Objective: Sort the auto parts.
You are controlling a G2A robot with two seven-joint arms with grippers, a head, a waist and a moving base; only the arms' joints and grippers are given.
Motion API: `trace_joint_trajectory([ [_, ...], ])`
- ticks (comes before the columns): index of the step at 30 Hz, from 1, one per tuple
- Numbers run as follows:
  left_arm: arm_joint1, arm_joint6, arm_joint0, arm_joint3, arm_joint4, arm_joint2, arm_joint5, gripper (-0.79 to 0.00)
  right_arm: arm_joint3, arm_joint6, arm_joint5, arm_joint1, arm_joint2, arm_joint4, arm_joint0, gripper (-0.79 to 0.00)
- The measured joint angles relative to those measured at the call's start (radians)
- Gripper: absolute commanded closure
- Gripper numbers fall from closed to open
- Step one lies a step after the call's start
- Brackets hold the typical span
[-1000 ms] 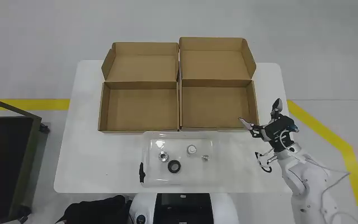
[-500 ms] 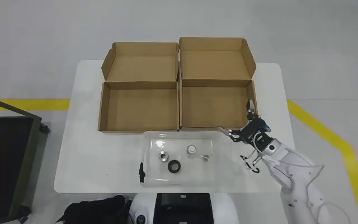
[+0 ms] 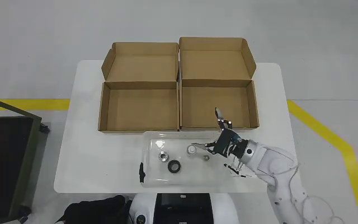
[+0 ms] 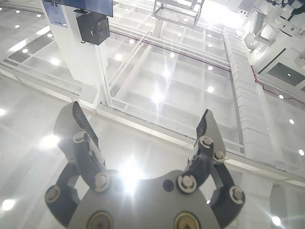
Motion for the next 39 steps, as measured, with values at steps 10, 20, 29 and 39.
trace_joint_trajectory([
  [10,0.000,0.000,0.000,0.000,0.000,0.000,0.000,-0.785,-0.009,0.103,-0.158,0.013,-0.094,-0.040,0.038,-0.785],
  [20,0.000,0.000,0.000,0.000,0.000,0.000,0.000,-0.785,0.020,0.165,-0.221,0.034,-0.127,-0.045,0.048,-0.785],
  [29,0.000,0.000,0.000,0.000,0.000,0.000,0.000,-0.785,0.065,0.194,-0.220,0.047,-0.129,-0.038,0.064,-0.686],
  [39,0.000,0.000,0.000,0.000,0.000,0.000,0.000,-0.785,0.094,0.235,-0.210,0.058,-0.134,-0.021,0.078,-0.437],
])
